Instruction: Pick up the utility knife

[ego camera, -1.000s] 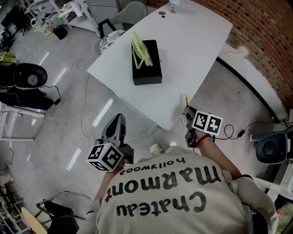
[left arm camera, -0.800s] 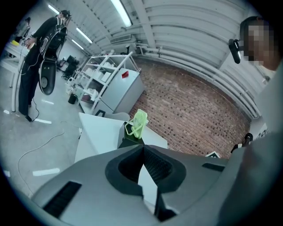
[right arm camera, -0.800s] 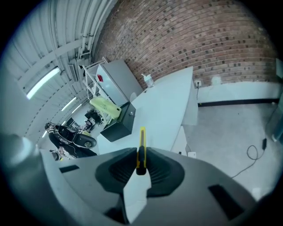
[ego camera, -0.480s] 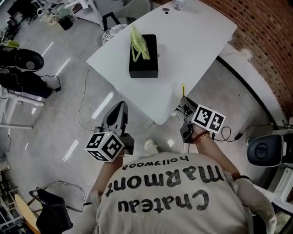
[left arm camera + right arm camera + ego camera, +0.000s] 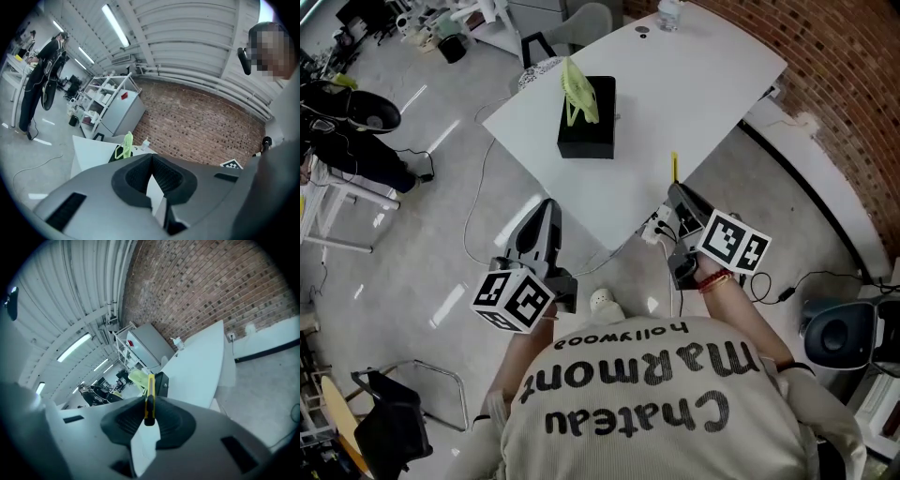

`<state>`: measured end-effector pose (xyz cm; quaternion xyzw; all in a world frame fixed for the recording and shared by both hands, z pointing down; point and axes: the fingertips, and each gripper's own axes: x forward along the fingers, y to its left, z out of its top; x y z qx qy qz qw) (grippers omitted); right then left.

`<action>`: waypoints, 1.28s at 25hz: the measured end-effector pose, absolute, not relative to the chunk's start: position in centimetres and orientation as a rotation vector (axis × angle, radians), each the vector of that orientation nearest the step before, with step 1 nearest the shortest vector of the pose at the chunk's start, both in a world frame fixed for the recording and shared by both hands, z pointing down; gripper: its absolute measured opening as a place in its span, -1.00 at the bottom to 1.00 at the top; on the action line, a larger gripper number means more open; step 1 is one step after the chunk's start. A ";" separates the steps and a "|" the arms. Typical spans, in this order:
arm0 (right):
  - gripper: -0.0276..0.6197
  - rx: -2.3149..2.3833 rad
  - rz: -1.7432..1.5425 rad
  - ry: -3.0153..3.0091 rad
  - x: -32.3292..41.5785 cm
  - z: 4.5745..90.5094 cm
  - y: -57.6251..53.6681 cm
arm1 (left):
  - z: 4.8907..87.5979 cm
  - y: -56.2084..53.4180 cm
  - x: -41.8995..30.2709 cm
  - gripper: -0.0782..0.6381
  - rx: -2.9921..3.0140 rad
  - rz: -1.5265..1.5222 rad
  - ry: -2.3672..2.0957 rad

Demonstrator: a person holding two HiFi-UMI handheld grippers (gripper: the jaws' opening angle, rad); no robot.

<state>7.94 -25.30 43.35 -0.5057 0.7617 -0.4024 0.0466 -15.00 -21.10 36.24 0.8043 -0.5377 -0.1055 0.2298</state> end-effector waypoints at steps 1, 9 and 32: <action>-0.72 -1.532 -1.205 2.336 8.2 42.7 -25.0 | 35.8 -20.7 -14.7 -0.78 2.219 -0.293 -1.490; -0.72 -1.469 -1.000 2.458 9.1 38.9 -22.7 | 34.0 -17.7 -12.6 -0.78 2.250 -0.307 -1.549; -0.71 -1.399 -0.790 2.631 12.0 35.8 -16.7 | 32.2 -10.8 -7.1 -0.78 2.265 -0.320 -1.587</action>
